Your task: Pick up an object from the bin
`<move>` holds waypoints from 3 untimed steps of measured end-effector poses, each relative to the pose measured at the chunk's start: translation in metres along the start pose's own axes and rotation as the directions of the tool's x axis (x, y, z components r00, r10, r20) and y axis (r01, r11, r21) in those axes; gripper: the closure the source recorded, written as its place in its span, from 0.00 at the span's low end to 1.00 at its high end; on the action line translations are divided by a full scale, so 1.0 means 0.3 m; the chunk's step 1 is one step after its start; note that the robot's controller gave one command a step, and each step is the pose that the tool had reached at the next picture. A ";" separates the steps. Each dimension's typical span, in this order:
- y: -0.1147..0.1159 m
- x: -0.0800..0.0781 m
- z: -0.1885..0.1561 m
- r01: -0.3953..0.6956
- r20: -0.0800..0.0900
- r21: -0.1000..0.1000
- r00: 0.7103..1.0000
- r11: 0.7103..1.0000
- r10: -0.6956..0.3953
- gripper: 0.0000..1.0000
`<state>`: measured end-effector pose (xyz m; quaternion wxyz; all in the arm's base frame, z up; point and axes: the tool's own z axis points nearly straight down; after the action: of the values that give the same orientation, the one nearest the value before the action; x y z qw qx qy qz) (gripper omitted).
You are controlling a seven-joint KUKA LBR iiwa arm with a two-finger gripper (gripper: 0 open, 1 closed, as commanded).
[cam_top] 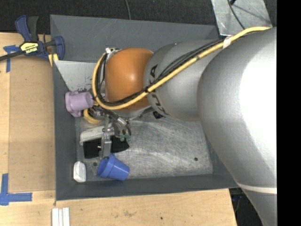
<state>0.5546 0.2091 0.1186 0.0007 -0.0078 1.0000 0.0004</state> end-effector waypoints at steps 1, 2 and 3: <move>-0.001 0.003 0.003 -0.002 -0.001 0.000 1.000 1.000 0.002 0.00; 0.008 0.093 0.144 -0.209 0.018 -0.008 0.978 0.978 0.209 1.00; 0.008 0.093 0.144 -0.209 0.018 -0.008 0.978 0.978 0.209 1.00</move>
Offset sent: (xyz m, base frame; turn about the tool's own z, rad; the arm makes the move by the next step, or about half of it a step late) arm -0.0340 0.0021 -0.0484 0.2099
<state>0.5267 0.2111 0.0755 0.0099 0.0975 0.9952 0.0037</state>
